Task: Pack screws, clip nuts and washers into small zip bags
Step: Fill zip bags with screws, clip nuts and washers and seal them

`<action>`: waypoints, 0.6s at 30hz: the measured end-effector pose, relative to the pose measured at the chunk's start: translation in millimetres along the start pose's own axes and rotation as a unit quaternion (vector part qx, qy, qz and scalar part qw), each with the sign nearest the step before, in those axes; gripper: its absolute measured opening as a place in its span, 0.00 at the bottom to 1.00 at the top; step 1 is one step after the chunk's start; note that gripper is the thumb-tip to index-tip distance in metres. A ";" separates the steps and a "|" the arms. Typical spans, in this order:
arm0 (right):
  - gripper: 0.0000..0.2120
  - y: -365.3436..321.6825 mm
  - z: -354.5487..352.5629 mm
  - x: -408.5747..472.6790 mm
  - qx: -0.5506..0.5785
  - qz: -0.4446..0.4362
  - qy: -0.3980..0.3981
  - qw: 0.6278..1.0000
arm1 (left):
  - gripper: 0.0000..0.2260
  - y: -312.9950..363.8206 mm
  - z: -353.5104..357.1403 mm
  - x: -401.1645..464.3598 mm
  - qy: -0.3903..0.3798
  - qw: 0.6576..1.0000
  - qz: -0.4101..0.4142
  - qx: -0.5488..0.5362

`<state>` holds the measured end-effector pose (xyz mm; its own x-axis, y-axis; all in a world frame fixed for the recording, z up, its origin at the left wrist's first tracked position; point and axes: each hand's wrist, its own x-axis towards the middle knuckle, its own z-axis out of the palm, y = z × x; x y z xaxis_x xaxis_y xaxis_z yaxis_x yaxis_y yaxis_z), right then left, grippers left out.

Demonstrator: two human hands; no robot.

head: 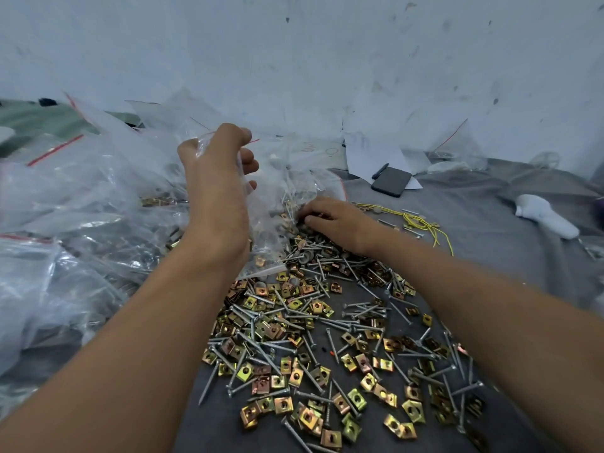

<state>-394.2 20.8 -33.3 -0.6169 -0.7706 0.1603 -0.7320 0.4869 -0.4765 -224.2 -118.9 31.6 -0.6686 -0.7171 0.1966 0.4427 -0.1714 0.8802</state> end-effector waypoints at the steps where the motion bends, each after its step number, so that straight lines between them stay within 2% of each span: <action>1: 0.12 -0.8 -0.3 -1.5 0.005 -0.007 -0.019 1.000 | 0.23 0.1 0.2 -0.4 0.000 1.000 0.001 -0.003; 5: 0.10 -3.5 -5.5 -2.4 -0.019 -0.043 -0.044 0.998 | 0.23 -0.2 0.8 -1.9 -0.004 1.000 -0.002 -0.006; 8: 0.09 -13.3 -12.5 7.9 -0.078 -0.072 -0.069 0.992 | 0.30 0.2 -1.0 -1.9 -0.011 1.000 -0.005 -0.003; 10: 0.11 -16.3 -20.6 11.1 -0.116 -0.086 -0.102 0.984 | 0.35 -0.1 -2.3 -1.7 -0.014 1.000 -0.006 -0.002; 12: 0.13 -11.1 -30.8 7.1 -0.151 -0.092 -0.127 0.976 | 0.37 -0.2 -4.0 -0.6 -0.016 1.000 -0.005 -0.002; 15: 0.10 5.8 -45.6 -6.7 -0.169 -0.073 -0.130 0.974 | 0.36 2.0 -6.1 1.5 -0.013 1.000 -0.002 -0.008; 18: 0.09 27.0 -58.5 -23.4 -0.134 -0.020 -0.100 0.986 | 0.35 4.0 -4.2 1.5 -0.014 1.000 -0.006 -0.020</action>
<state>-416.5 76.0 0.7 -0.5365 -0.8438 -0.0114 -0.8212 0.5252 -0.2230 -220.9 -123.5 33.6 -0.6906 -0.6952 0.1993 0.4575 -0.2065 0.8649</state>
